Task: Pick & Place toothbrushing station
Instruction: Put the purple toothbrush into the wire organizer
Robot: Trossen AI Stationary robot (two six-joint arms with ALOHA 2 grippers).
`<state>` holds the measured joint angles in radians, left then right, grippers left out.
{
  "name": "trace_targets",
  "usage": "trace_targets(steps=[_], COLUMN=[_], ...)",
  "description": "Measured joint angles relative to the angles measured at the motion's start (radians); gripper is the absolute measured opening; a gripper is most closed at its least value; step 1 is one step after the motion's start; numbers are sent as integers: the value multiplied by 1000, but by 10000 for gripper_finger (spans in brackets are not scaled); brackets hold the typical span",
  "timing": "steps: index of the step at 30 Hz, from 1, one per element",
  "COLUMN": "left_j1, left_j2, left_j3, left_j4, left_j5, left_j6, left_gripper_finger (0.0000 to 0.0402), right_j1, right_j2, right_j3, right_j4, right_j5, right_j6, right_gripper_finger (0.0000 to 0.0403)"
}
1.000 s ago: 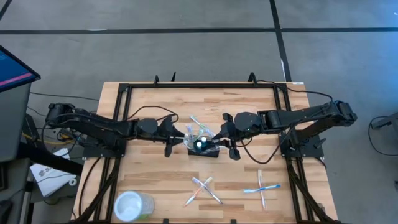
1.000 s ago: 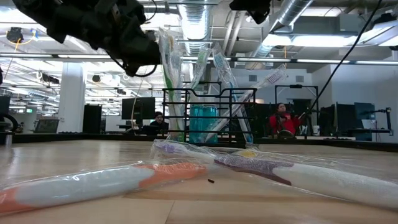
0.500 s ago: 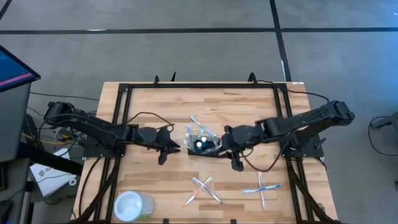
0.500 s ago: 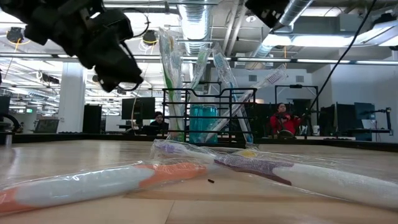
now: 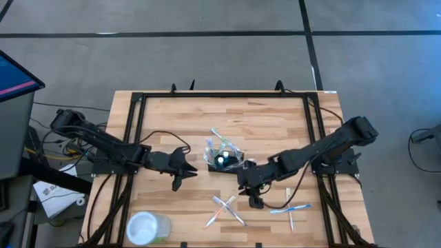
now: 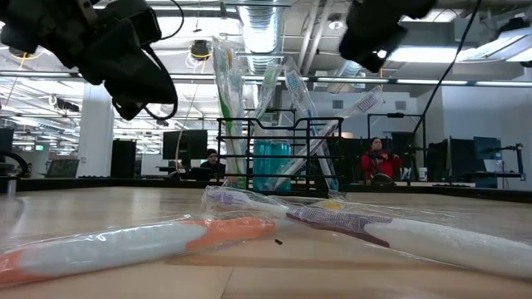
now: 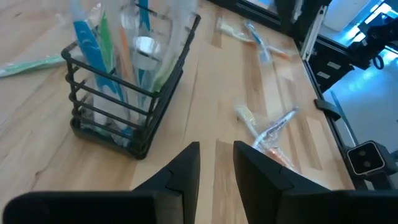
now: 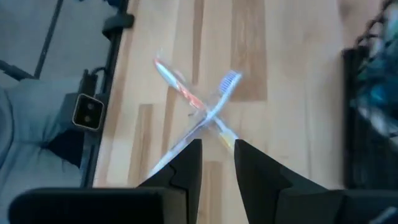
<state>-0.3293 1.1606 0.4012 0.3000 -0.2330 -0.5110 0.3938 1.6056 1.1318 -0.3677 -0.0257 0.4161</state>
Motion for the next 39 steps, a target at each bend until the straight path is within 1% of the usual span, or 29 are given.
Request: trace_targets(steps=[5, 8, 17, 28, 39], left_j1=[-31, -35, -39, -39, -39], left_j2=[-10, -16, -16, -16, -16], left_j3=[-5, -4, -5, -5, -5], left_j4=[2, 13, 25, 38, 39], left_j5=[-31, -39, -45, -45, -49], left_j6=[-1, -1, 2, 7, 8], left_gripper_finger=[92, 92, 92, 92, 92], right_j1=[21, 33, 44, 44, 51], right_j2=[82, 123, 243, 334, 345], right_j3=[4, 3, 58, 103, 106], right_j4=[85, 75, 91, 90, 124], right_j5=[-3, -3, -3, 0, -3], right_j6=[70, 101, 161, 180, 213], right_gripper_finger=[86, 86, 86, 86, 86])
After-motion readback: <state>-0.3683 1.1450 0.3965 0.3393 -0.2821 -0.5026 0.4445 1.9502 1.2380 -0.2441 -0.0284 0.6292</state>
